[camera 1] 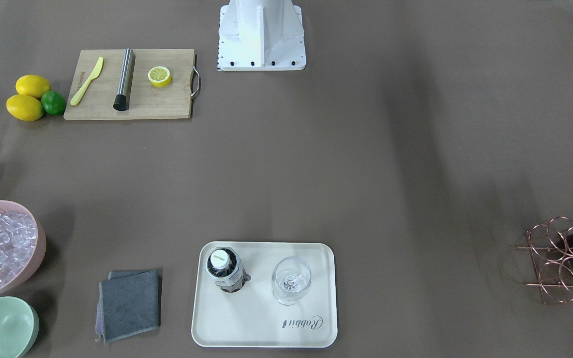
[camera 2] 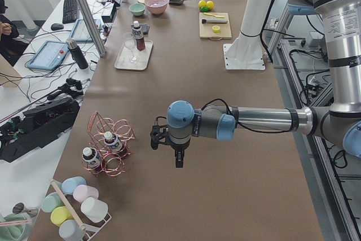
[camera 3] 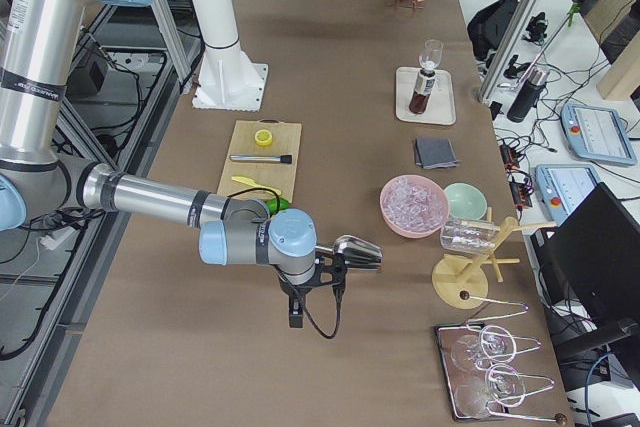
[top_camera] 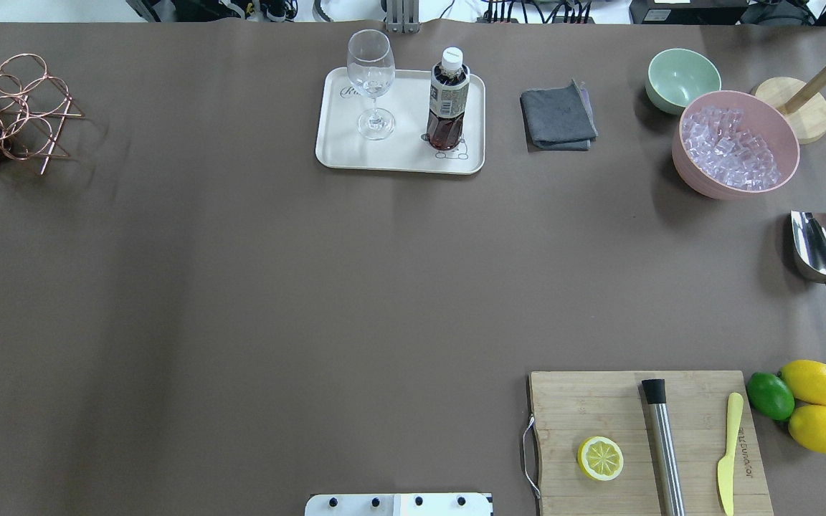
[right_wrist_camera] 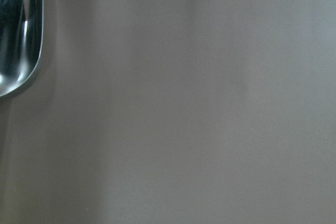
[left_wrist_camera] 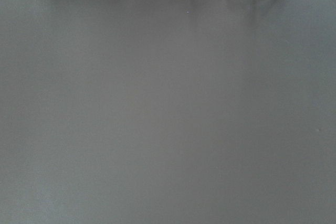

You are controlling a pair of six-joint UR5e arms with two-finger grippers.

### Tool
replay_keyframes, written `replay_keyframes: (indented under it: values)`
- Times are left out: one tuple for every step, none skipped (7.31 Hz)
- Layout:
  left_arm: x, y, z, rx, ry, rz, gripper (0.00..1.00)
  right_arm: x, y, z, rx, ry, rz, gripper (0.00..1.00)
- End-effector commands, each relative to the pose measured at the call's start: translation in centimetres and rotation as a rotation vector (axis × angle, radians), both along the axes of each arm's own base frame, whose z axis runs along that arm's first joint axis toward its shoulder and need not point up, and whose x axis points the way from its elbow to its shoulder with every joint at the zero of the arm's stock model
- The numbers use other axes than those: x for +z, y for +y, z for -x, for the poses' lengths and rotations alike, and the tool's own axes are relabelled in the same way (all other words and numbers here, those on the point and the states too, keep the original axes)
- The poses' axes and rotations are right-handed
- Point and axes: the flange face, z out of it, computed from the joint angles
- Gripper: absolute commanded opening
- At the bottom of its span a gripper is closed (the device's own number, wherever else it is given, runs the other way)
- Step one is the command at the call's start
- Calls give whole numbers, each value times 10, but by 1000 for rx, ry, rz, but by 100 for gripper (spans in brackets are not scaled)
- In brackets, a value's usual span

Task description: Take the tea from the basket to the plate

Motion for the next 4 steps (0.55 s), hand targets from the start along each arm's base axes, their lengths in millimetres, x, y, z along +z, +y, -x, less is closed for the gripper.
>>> replay_keyframes:
  values:
    - [-1, 0, -1, 2, -1, -2, 95, 12, 1, -1, -8, 2, 6, 100]
    - [-2, -1, -1, 4, -1, -5, 95, 14, 2, -1, -9, -1, 11, 100]
    - [0, 0, -1, 4, -1, 0, 95, 14, 0, -4, 0, 0, 7, 100]
    - [1, 0, -1, 4, -1, 1, 95, 15, 2, -5, 6, 3, 3, 100]
